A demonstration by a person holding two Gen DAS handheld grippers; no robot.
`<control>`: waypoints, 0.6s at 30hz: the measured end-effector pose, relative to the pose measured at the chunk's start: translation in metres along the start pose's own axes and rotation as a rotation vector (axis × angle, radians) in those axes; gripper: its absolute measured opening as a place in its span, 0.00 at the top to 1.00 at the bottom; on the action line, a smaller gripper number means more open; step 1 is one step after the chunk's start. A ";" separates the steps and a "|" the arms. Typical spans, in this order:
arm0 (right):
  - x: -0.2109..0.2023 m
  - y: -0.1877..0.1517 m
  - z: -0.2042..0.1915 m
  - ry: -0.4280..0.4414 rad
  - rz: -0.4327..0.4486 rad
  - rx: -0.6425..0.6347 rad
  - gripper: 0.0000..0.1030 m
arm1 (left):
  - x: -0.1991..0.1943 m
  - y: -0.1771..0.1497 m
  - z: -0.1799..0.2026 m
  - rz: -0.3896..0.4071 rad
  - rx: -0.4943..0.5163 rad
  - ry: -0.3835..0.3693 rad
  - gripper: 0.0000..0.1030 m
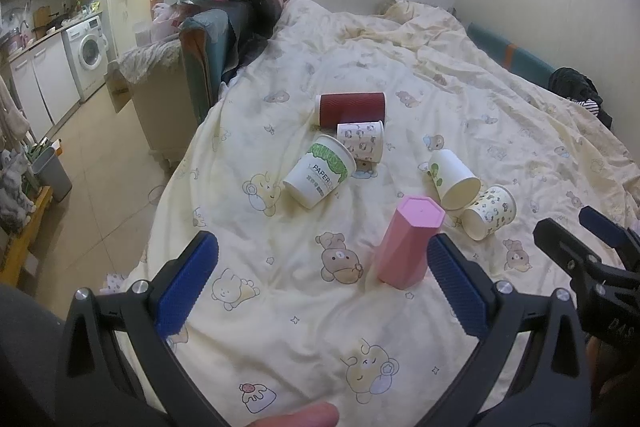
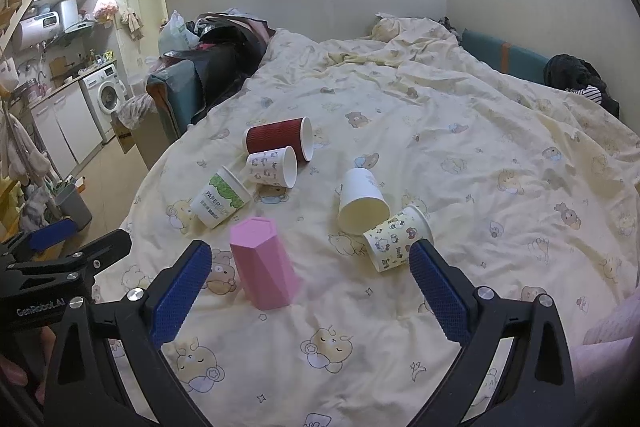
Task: Flip cup upside down
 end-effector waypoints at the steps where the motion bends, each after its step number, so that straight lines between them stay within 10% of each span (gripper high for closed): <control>1: 0.000 0.000 0.001 0.000 -0.001 0.005 0.02 | 0.000 0.000 0.000 -0.001 0.001 -0.001 0.00; 18: 0.002 0.000 0.009 0.001 -0.015 0.042 0.02 | -0.002 0.002 0.003 -0.007 -0.003 -0.003 0.00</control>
Point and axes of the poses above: each gripper's, at about its wrist camera, not at the fingertips, and x roughly the way its jaws point, z to its right, y to its top, the point moved 1 cm from there along x, roughly the way its jaws point, and after that the axes turned 8 degrees about z, right-handed, at the moved point
